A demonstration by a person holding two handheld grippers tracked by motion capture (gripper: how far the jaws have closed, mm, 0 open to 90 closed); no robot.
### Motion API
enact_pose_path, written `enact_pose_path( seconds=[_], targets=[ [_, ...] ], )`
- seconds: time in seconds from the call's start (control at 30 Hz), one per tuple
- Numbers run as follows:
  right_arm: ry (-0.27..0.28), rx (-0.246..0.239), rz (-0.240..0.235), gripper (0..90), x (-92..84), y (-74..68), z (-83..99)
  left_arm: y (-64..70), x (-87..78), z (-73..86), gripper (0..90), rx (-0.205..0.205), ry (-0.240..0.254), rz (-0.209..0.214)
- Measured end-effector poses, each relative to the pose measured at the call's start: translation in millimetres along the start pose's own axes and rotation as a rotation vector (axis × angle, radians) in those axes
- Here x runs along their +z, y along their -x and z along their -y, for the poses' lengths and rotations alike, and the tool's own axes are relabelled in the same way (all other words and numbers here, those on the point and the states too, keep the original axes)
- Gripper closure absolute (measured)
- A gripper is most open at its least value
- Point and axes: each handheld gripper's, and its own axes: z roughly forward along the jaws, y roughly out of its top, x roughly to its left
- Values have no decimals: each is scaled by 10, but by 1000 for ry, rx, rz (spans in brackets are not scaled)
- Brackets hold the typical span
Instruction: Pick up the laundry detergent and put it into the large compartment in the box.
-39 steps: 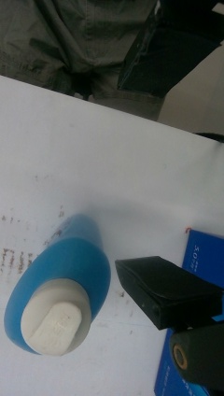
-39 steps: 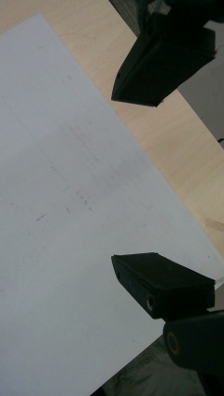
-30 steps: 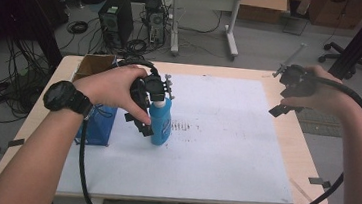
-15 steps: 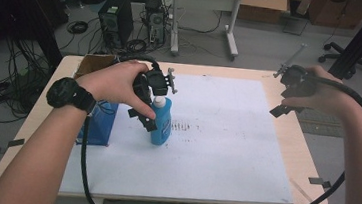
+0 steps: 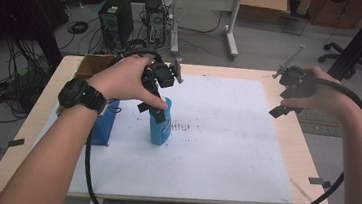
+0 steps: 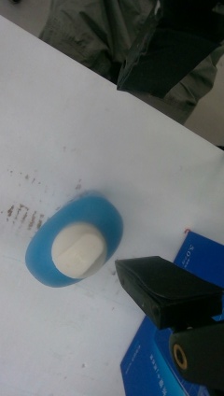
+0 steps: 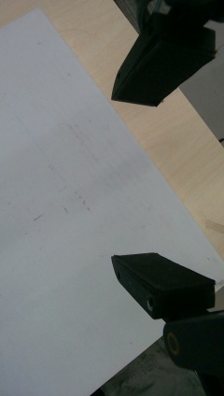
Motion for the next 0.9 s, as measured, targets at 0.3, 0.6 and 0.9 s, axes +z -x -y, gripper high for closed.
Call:
enact_pose_path(
  seconds=[0.3,0.6,0.9],
  targets=[
    [1,-5,-3,172,8,-10,-1,-14,-30,-98,132,-146,30,-44],
    [5,-3,-5,170,10,-1,0,-69,-67,-139,137,-309,51,-81],
    [1,-5,-6,170,28,3,-13,-84,-71,-182,137,-375,67,-100]
  ],
)
